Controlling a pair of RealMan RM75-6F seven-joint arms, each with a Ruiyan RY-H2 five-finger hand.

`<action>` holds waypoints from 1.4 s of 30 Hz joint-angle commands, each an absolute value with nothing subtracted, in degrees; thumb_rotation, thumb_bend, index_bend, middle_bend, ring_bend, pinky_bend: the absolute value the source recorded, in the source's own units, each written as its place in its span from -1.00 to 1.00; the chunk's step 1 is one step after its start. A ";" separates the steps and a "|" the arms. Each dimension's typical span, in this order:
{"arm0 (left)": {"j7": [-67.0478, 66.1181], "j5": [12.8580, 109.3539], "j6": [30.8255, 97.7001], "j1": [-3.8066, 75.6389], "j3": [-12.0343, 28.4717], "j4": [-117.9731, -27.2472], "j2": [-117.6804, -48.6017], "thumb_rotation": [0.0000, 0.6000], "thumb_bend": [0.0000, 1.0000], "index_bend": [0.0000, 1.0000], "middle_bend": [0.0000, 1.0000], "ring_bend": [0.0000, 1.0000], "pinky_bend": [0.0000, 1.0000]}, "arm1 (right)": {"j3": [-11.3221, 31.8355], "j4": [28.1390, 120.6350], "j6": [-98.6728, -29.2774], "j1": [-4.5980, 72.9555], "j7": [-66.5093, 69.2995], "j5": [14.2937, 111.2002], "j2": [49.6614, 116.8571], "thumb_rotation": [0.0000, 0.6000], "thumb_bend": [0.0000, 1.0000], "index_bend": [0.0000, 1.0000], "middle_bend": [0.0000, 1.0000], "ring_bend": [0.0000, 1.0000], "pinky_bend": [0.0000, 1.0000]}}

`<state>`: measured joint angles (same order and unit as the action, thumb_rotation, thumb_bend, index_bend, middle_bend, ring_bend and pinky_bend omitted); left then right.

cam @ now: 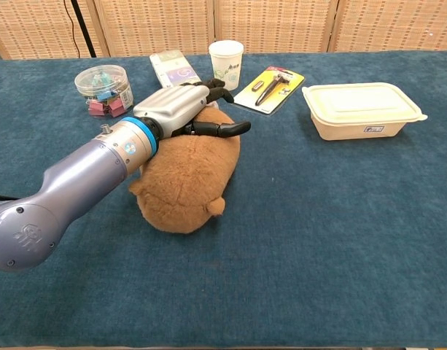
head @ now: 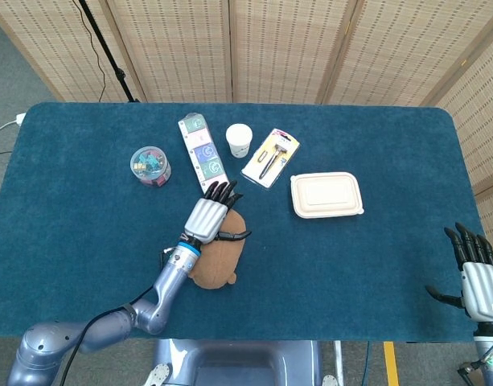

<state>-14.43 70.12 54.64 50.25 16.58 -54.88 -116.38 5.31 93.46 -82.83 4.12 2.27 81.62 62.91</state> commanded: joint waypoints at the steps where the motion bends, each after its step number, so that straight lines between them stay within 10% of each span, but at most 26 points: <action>1: -14.81 69.83 54.63 50.32 16.67 -55.01 -116.32 -0.80 -1.00 -0.67 -1.00 -1.00 -1.00 | 5.28 93.50 -82.77 4.13 2.29 81.60 62.87 1.00 -1.00 -1.00 -1.00 -1.00 -1.00; 18: -23.45 68.52 61.23 46.92 20.00 -80.91 -99.37 -0.82 -1.00 -0.67 -1.00 -1.00 -1.00 | 5.03 94.18 -83.07 4.04 2.02 82.19 62.74 1.00 -1.00 -1.00 -1.00 -1.00 -1.00; 33: -21.57 75.62 73.74 29.17 9.45 -100.95 -70.05 -0.82 -1.00 -1.00 -1.00 -1.00 -1.00 | 4.51 95.15 -83.60 3.94 1.23 83.48 62.71 1.00 -1.00 -1.00 -1.00 -1.00 -1.00; 42: -13.43 79.29 82.71 17.29 1.18 -96.15 -66.18 -0.54 -1.00 -1.00 -1.00 -1.00 -1.00 | 4.55 95.19 -83.93 3.87 1.11 83.63 62.63 1.00 -1.00 -1.00 -1.00 -1.00 -1.00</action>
